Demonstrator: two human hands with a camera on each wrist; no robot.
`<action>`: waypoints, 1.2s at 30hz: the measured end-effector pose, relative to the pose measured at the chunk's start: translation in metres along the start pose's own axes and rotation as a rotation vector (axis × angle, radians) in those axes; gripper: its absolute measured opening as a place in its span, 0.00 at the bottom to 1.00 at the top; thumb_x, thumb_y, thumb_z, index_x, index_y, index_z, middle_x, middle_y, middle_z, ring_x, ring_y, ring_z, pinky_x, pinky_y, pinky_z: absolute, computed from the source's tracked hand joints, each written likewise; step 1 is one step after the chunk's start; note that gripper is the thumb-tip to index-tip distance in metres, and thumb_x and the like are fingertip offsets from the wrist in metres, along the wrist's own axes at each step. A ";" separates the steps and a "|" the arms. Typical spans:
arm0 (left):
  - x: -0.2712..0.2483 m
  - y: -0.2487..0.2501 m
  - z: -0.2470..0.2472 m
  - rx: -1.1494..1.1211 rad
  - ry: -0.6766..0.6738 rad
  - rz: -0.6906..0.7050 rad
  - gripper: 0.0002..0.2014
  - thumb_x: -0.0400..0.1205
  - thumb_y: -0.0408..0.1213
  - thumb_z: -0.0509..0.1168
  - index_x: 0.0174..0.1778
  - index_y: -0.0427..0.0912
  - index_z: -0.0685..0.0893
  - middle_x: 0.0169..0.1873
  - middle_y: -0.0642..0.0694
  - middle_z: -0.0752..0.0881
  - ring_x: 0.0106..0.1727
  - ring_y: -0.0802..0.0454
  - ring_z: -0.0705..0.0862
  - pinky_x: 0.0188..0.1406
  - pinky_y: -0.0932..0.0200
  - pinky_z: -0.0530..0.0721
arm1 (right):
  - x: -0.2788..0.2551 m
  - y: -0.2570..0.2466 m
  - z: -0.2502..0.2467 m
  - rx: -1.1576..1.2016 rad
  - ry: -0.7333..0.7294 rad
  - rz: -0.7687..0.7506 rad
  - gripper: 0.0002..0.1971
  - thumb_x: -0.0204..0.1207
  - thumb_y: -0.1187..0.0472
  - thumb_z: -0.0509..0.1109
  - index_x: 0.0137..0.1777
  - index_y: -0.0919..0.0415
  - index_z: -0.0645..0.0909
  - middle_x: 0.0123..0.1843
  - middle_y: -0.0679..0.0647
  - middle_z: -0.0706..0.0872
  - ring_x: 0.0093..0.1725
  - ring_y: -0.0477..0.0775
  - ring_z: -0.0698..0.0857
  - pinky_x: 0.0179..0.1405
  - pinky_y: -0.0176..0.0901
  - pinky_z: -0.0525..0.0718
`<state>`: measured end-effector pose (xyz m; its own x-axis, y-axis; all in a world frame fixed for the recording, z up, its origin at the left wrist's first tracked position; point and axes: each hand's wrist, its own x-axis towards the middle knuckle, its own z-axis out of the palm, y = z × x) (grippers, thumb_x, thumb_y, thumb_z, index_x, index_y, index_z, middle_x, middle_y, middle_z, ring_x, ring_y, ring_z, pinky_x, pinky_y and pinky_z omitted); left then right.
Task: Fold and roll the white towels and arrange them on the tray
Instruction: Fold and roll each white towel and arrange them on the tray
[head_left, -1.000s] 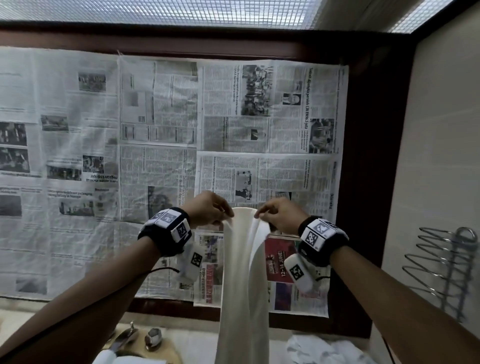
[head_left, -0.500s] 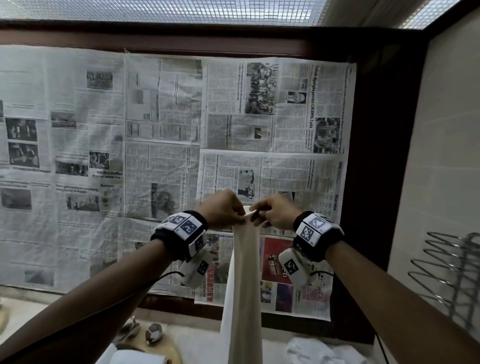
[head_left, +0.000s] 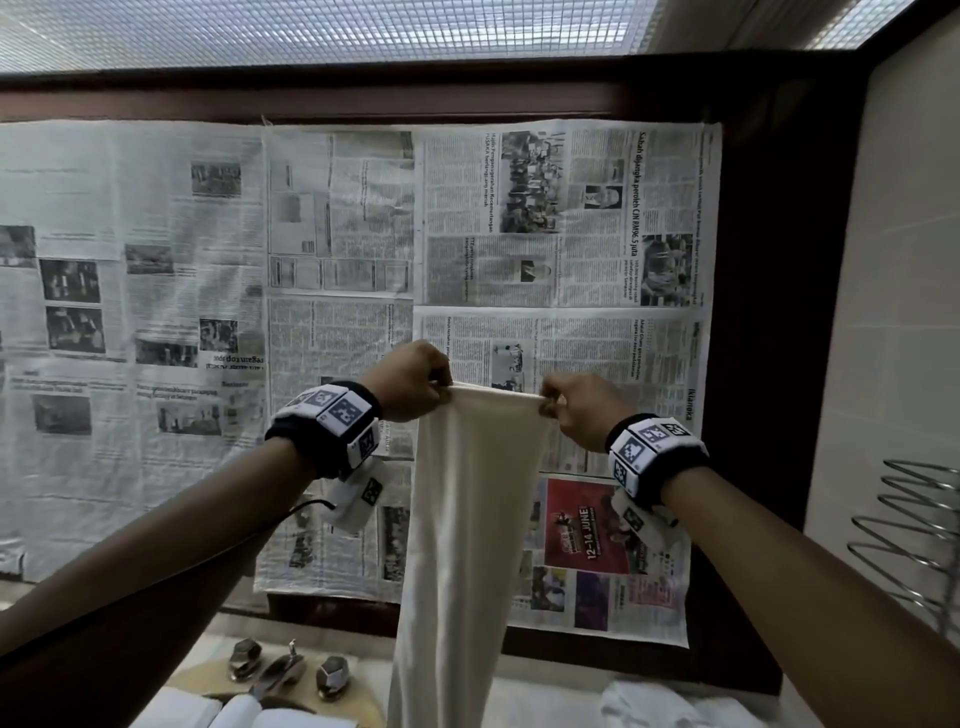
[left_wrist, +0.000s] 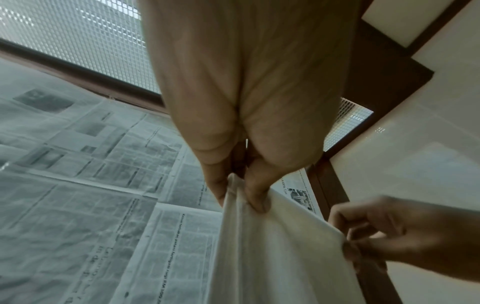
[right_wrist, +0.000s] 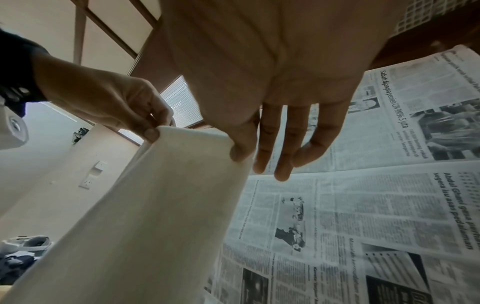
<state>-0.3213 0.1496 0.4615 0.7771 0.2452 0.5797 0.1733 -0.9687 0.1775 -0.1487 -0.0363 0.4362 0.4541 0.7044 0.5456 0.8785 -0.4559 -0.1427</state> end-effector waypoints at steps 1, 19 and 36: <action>0.000 -0.002 -0.002 0.016 0.002 -0.009 0.02 0.79 0.31 0.72 0.45 0.40 0.88 0.41 0.49 0.84 0.47 0.50 0.82 0.47 0.59 0.79 | 0.004 -0.005 -0.001 -0.010 0.022 -0.001 0.03 0.80 0.56 0.70 0.45 0.49 0.79 0.44 0.49 0.86 0.41 0.52 0.85 0.45 0.54 0.88; 0.004 -0.041 -0.067 0.063 0.113 -0.126 0.02 0.76 0.29 0.75 0.42 0.35 0.91 0.40 0.43 0.88 0.40 0.51 0.82 0.42 0.60 0.79 | 0.050 -0.090 -0.030 -0.019 0.175 -0.062 0.10 0.76 0.74 0.69 0.50 0.59 0.77 0.36 0.50 0.79 0.36 0.52 0.81 0.34 0.42 0.79; -0.033 -0.066 -0.067 -0.079 0.124 -0.056 0.14 0.79 0.26 0.70 0.61 0.41 0.86 0.52 0.43 0.88 0.51 0.48 0.86 0.60 0.49 0.85 | 0.021 -0.106 -0.003 0.269 0.172 0.043 0.10 0.79 0.71 0.66 0.47 0.53 0.76 0.42 0.53 0.84 0.42 0.54 0.83 0.36 0.41 0.79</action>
<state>-0.3989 0.2081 0.4842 0.6860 0.3060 0.6601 0.1622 -0.9487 0.2713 -0.2332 0.0251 0.4657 0.4803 0.5745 0.6628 0.8771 -0.3071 -0.3694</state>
